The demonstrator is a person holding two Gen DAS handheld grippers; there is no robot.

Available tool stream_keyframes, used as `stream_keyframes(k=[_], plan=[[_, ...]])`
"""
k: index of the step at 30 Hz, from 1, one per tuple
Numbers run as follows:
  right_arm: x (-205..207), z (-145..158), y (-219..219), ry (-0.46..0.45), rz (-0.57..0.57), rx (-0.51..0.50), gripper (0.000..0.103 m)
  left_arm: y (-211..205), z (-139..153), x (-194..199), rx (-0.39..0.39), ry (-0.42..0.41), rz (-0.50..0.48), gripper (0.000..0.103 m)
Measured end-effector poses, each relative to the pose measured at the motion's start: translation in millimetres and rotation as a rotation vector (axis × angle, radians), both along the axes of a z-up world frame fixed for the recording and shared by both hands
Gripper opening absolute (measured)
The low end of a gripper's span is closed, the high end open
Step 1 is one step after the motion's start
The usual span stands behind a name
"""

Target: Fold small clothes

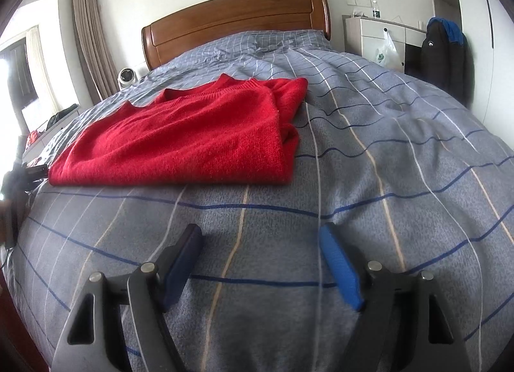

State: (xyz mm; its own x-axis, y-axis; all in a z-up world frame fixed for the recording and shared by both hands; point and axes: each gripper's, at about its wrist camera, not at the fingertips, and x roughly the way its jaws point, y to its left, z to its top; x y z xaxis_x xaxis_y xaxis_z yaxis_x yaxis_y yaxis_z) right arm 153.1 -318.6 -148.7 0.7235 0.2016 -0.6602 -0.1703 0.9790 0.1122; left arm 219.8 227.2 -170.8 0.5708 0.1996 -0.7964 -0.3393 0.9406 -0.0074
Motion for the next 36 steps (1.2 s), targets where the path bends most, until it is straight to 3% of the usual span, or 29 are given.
stream_keyframes(k=[36], plan=[[-0.9,-2.4,-3.9,-0.016,0.012,0.037,0.077,4.2,3.4,-1.4,-0.012,-0.005,0.000,0.103]])
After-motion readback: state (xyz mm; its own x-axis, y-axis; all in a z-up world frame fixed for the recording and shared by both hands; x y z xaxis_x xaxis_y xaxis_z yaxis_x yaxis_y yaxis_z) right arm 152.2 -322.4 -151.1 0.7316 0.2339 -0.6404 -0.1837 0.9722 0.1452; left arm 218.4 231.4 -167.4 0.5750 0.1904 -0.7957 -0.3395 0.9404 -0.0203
